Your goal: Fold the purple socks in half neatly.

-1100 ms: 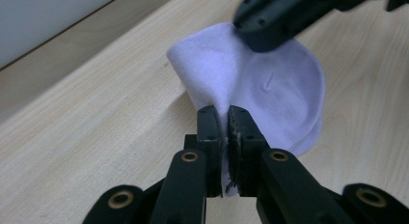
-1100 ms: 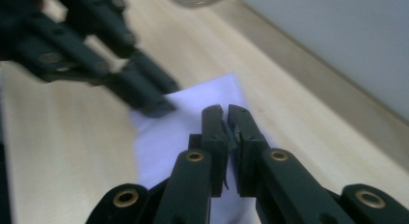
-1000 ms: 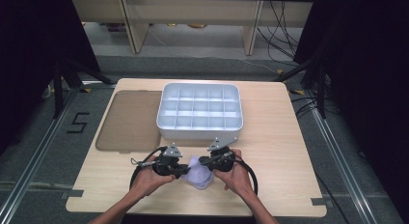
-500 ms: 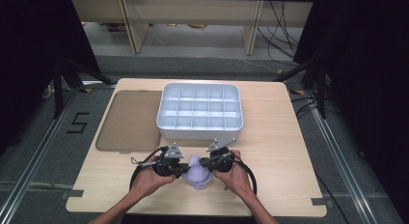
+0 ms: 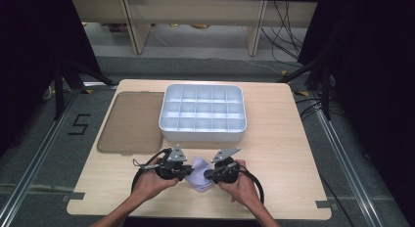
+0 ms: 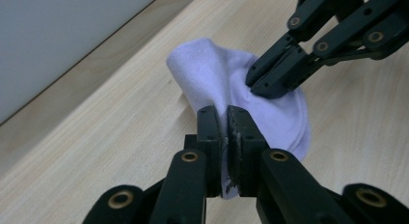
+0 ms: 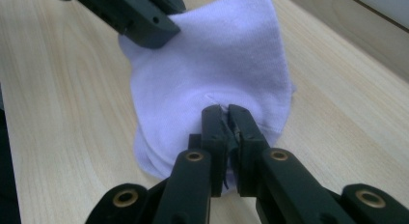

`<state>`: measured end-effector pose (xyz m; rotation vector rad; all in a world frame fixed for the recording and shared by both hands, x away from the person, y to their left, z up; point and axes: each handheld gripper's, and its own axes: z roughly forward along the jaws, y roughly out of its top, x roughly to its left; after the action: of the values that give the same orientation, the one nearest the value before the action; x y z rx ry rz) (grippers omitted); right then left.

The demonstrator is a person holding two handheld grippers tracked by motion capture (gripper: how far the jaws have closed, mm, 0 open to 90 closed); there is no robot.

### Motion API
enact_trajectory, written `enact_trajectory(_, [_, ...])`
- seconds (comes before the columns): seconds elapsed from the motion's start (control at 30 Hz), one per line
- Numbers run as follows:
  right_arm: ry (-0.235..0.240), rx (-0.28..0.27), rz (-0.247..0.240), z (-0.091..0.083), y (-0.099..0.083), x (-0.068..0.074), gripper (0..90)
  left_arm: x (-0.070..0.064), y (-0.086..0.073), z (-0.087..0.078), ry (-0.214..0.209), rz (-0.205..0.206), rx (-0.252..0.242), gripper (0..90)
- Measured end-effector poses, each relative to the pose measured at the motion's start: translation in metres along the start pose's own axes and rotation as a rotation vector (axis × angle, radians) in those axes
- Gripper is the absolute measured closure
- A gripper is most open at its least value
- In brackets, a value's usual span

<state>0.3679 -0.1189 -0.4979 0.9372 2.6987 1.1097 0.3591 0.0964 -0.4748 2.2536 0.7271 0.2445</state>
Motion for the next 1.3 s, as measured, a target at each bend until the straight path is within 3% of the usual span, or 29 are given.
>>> enact_trajectory(0.27, [0.008, 0.014, 0.009, 0.000, 0.001, 0.000, 86.7, -0.016, 0.008, 0.003, -0.021, 0.045, -0.007, 83.8])
enact_trajectory(0.3, [0.009, 0.014, 0.010, 0.000, 0.001, 0.000, 86.7, -0.018, 0.009, 0.005, -0.033, 0.067, -0.006, 83.8])
enact_trajectory(0.57, [0.040, -0.011, 0.034, -0.001, -0.002, -0.006, 84.9, -0.025, 0.013, 0.014, -0.051, 0.081, 0.003, 83.9])
enact_trajectory(0.77, [0.014, -0.070, 0.088, -0.027, -0.003, -0.020, 82.9, -0.034, 0.015, 0.025, -0.054, 0.109, 0.022, 84.0])
enact_trajectory(0.87, [-0.010, -0.108, 0.080, -0.041, 0.003, -0.024, 82.6, -0.038, 0.016, 0.032, -0.052, 0.147, 0.038, 83.9])
enact_trajectory(0.9, [-0.014, -0.115, 0.077, -0.045, 0.005, -0.024, 82.5, -0.040, 0.015, 0.034, -0.049, 0.135, 0.041, 83.8])
enact_trajectory(0.97, [-0.021, -0.118, 0.057, -0.050, 0.007, -0.025, 82.4, -0.042, 0.016, 0.036, -0.040, 0.160, 0.048, 83.8])
enact_trajectory(1.0, [-0.013, -0.112, 0.063, -0.051, 0.008, -0.024, 82.3, -0.043, 0.016, 0.036, -0.042, 0.142, 0.047, 83.8])
enact_trajectory(1.1, [-0.004, -0.108, 0.044, -0.050, 0.010, -0.023, 82.3, -0.043, 0.016, 0.037, -0.047, 0.165, 0.049, 83.7])
enact_trajectory(1.3, [0.016, -0.060, 0.023, -0.034, 0.014, -0.019, 82.7, -0.043, 0.016, 0.037, -0.048, 0.164, 0.045, 83.5])
